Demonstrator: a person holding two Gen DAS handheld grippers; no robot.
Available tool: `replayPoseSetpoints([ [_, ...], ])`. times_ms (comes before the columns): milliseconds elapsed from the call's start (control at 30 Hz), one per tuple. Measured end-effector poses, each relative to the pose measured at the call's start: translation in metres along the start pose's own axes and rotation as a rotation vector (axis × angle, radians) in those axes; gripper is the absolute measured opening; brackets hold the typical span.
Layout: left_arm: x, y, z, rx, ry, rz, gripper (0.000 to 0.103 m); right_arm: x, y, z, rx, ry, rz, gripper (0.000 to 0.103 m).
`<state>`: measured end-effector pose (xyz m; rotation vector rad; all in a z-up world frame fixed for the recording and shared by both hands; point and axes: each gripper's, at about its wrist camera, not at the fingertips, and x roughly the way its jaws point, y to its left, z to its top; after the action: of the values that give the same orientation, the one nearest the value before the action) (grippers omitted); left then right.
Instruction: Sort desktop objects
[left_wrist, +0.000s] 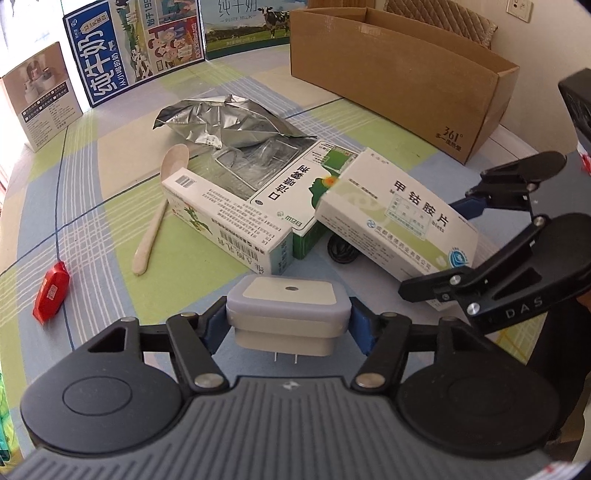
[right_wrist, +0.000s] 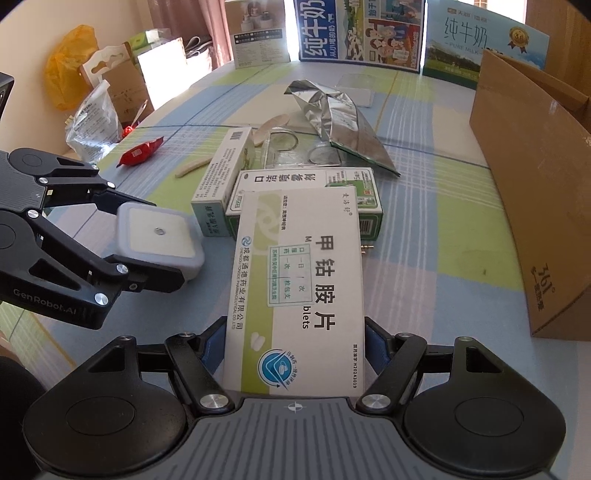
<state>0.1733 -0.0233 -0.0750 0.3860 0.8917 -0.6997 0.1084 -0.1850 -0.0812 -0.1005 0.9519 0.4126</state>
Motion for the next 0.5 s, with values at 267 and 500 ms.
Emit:
replayPoseSetpoints([
  [267,0.008,-0.005,0.002,0.026,0.014,0.013,0.062,0.002,-0.001,0.002,-0.001,-0.001,0.001,0.070],
  [500,-0.003,-0.009,-0.001,-0.005,0.001,0.033,0.060,-0.010,0.001,0.003,0.002,-0.026,-0.006,0.069],
])
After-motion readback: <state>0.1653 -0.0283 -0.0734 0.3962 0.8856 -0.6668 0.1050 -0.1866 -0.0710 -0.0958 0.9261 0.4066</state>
